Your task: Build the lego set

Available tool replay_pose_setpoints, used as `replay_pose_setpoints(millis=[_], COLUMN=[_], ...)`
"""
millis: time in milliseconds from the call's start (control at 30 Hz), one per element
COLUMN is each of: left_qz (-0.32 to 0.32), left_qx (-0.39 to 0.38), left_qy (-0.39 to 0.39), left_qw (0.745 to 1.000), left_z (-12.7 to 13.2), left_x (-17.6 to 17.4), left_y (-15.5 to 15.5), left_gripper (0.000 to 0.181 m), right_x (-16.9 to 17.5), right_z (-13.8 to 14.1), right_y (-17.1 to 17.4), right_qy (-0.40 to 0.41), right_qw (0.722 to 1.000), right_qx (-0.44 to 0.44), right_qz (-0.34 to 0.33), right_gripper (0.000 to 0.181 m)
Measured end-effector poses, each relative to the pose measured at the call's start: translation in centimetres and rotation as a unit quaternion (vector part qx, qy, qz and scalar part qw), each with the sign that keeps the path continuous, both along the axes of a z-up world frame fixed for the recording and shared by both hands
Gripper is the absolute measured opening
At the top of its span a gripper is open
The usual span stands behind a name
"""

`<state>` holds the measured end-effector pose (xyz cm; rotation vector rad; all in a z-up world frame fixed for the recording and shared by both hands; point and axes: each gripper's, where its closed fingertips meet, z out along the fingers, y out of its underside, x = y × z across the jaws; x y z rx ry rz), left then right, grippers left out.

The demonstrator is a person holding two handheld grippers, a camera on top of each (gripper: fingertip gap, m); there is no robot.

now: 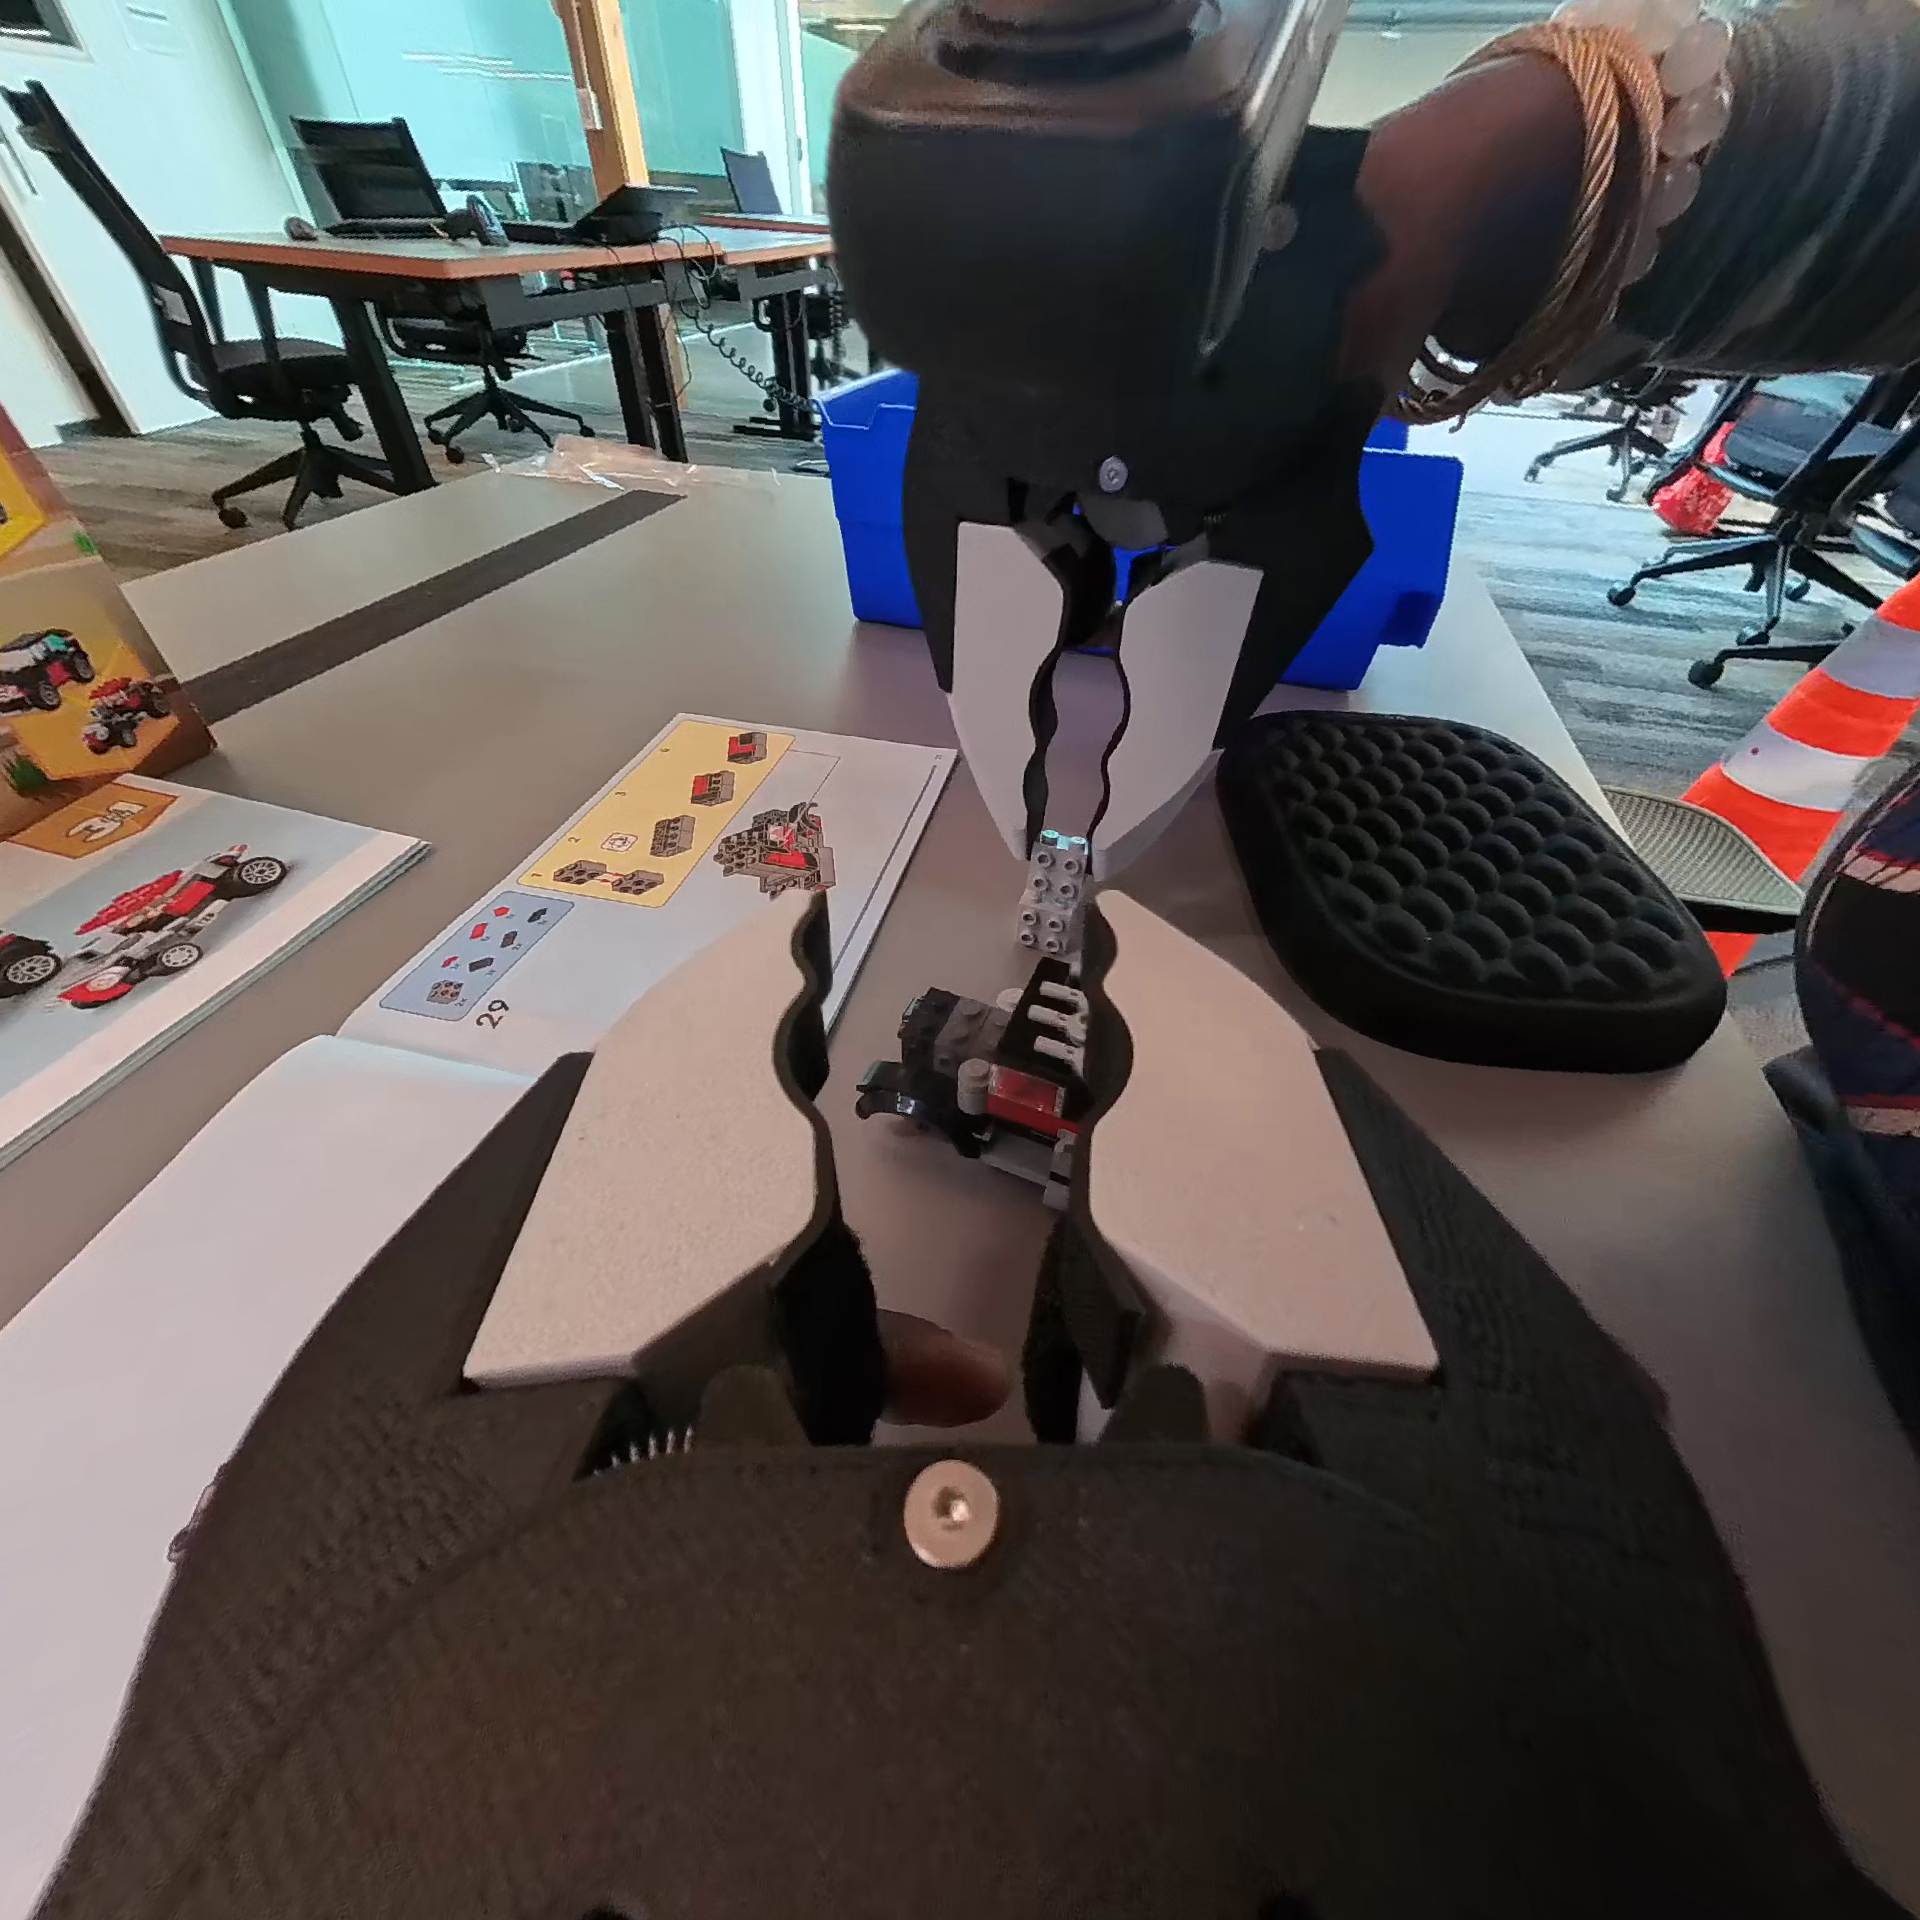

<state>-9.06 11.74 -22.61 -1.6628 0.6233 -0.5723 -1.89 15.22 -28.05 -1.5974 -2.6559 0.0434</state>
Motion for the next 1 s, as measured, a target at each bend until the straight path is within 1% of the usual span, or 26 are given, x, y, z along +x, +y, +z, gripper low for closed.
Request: replay_pose_setpoints(millis=[167,500,1000], left_qz=[-0.007,-0.005,-0.018], left_qx=[0.001,0.000,-0.005], left_qy=[0.013,0.008,0.017], left_qw=[1.000,1.000,1.000], left_z=[-0.21,-0.17,-0.41], left_x=[0.29,0.17,0.49], left_y=[-0.13,-0.08,-0.24], left_gripper=[0.047,0.047,0.048], right_x=[0.11,-0.10,-0.18], right_z=[-0.28,-0.32,-0.49], right_y=[0.09,0.10,0.12], right_qy=[-0.009,-0.017,-0.065], right_qw=[1.000,1.000,0.998], right_qx=[0.003,0.005,0.026], right_qz=[-0.001,-0.007,-0.003], right_gripper=[0.017,0.017,0.017])
